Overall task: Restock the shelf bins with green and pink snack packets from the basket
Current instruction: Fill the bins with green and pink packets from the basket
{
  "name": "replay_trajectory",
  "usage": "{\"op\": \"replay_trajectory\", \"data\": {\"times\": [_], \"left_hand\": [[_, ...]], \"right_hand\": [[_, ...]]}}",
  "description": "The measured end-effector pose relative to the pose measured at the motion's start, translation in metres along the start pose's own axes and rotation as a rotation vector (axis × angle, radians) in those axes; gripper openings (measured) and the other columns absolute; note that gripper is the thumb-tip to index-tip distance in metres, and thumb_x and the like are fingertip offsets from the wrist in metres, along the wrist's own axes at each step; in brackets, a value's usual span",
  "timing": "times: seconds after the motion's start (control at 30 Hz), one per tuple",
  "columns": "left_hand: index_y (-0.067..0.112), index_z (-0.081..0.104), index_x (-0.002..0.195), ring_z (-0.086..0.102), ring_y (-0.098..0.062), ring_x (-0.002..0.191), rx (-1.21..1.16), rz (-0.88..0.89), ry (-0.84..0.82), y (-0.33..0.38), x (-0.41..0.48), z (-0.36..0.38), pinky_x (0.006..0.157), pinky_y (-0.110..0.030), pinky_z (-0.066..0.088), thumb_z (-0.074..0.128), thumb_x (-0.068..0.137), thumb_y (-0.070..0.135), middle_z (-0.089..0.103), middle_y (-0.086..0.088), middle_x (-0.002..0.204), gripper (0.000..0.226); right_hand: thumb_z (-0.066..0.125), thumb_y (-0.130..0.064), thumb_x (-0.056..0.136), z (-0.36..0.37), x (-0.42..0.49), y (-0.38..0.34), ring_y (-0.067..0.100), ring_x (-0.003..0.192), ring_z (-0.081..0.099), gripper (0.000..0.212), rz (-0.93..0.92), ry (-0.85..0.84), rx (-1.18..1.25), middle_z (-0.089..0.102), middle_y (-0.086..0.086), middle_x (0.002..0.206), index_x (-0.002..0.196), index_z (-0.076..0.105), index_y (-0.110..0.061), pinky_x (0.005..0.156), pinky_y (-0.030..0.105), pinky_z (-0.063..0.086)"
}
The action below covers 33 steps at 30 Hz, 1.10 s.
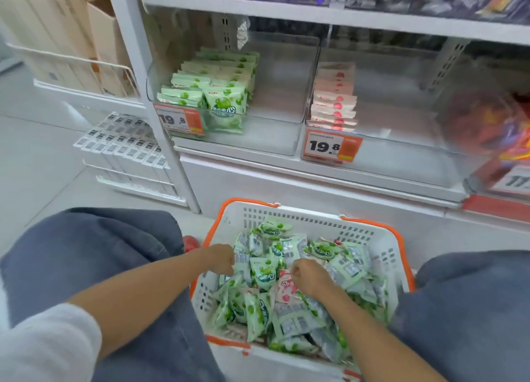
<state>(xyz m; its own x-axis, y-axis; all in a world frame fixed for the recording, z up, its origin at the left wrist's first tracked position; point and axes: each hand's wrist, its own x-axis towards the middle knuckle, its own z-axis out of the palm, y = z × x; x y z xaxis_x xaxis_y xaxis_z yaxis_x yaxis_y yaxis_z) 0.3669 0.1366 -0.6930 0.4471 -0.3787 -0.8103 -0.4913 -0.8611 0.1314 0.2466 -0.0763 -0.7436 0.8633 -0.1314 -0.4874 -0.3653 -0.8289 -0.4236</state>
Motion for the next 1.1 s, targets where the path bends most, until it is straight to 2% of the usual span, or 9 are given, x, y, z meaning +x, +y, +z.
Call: {"op": "replay_trajectory", "data": {"times": [0.07, 0.13, 0.33, 0.47, 0.6, 0.73, 0.83, 1.0, 1.1], "left_hand": [[0.016, 0.037, 0.145, 0.046, -0.028, 0.127, -0.099, 0.038, -0.106, 0.006, 0.006, 0.02, 0.089, -0.03, 0.041, 0.062, 0.093, 0.015, 0.034, -0.01, 0.147, 0.058], [0.022, 0.026, 0.152, 0.044, -0.027, 0.132, -0.136, 0.128, -0.099, 0.016, 0.011, 0.035, 0.092, -0.03, 0.046, 0.066, 0.085, -0.001, 0.026, -0.006, 0.155, 0.081], [0.011, 0.056, 0.091, 0.049, -0.014, 0.065, -0.315, 0.067, 0.026, 0.043, 0.019, 0.042, 0.067, -0.031, 0.047, 0.054, 0.091, 0.015, 0.055, -0.003, 0.085, 0.005], [0.013, 0.055, 0.067, 0.053, -0.015, 0.054, -0.401, -0.004, 0.003, 0.05, 0.017, 0.035, 0.068, -0.029, 0.049, 0.053, 0.089, 0.062, 0.055, -0.001, 0.062, 0.054], [0.002, 0.063, 0.088, 0.071, -0.01, 0.071, -0.286, -0.072, -0.155, 0.05, 0.017, 0.037, 0.066, -0.02, 0.058, 0.078, 0.082, 0.034, 0.074, -0.01, 0.092, 0.036], [-0.015, 0.04, 0.131, 0.068, -0.013, 0.067, -0.367, -0.107, -0.086, 0.051, 0.013, 0.04, 0.061, -0.022, 0.059, 0.078, 0.083, 0.021, 0.067, -0.022, 0.116, 0.071], [-0.004, 0.045, 0.129, 0.059, -0.008, 0.061, -0.254, -0.084, 0.035, 0.054, 0.01, 0.045, 0.05, -0.016, 0.046, 0.08, 0.081, 0.028, 0.066, -0.015, 0.114, 0.067], [0.002, 0.039, 0.132, 0.055, -0.025, 0.115, -0.272, -0.093, 0.18, 0.051, 0.013, 0.055, 0.078, -0.022, 0.042, 0.081, 0.079, 0.026, 0.054, -0.011, 0.129, 0.072], [0.002, 0.057, 0.107, 0.063, -0.02, 0.1, -0.295, -0.126, 0.154, 0.05, 0.015, 0.051, 0.078, -0.02, 0.046, 0.081, 0.079, 0.027, 0.065, -0.007, 0.103, 0.044]], "right_hand": [[0.053, -0.016, 0.095, 0.006, 0.002, 0.003, 0.013, 0.079, 0.068, 0.012, 0.032, -0.037, 0.056, 0.069, 0.0, 0.091, 0.094, 0.066, -0.016, 0.078, 0.036, 0.056], [0.051, -0.014, 0.095, 0.005, 0.006, 0.0, 0.016, 0.075, 0.069, 0.013, 0.037, -0.028, 0.134, 0.069, 0.003, 0.09, 0.095, 0.065, -0.014, 0.075, 0.038, 0.056], [0.054, -0.013, 0.094, 0.006, 0.01, 0.001, 0.018, 0.07, 0.068, 0.012, 0.028, 0.043, 0.205, 0.069, 0.004, 0.085, 0.088, 0.065, -0.013, 0.074, 0.042, 0.058], [0.054, -0.015, 0.095, 0.008, 0.008, 0.005, 0.015, 0.068, 0.069, 0.014, 0.039, 0.054, 0.21, 0.069, 0.0, 0.082, 0.086, 0.064, -0.016, 0.072, 0.042, 0.058], [0.053, -0.013, 0.094, 0.007, 0.008, 0.002, 0.018, 0.076, 0.069, 0.014, 0.041, 0.037, 0.212, 0.07, 0.002, 0.091, 0.09, 0.066, -0.017, 0.076, 0.042, 0.058], [0.054, -0.013, 0.094, 0.002, 0.007, -0.009, 0.02, 0.081, 0.067, 0.014, 0.006, 0.023, 0.265, 0.068, -0.002, 0.094, 0.094, 0.068, -0.016, 0.078, 0.041, 0.058], [0.054, -0.016, 0.096, 0.0, 0.006, -0.017, 0.018, 0.078, 0.064, 0.014, -0.033, 0.014, 0.265, 0.065, -0.002, 0.1, 0.099, 0.067, -0.017, 0.073, 0.036, 0.056], [0.054, -0.016, 0.096, 0.001, 0.005, -0.02, 0.016, 0.09, 0.058, 0.014, -0.053, -0.008, 0.285, 0.064, 0.005, 0.112, 0.102, 0.068, -0.015, 0.076, 0.029, 0.047], [0.054, -0.016, 0.097, 0.001, 0.004, -0.02, 0.016, 0.094, 0.057, 0.015, -0.047, -0.024, 0.276, 0.065, 0.006, 0.114, 0.104, 0.067, -0.014, 0.079, 0.028, 0.046]]}}
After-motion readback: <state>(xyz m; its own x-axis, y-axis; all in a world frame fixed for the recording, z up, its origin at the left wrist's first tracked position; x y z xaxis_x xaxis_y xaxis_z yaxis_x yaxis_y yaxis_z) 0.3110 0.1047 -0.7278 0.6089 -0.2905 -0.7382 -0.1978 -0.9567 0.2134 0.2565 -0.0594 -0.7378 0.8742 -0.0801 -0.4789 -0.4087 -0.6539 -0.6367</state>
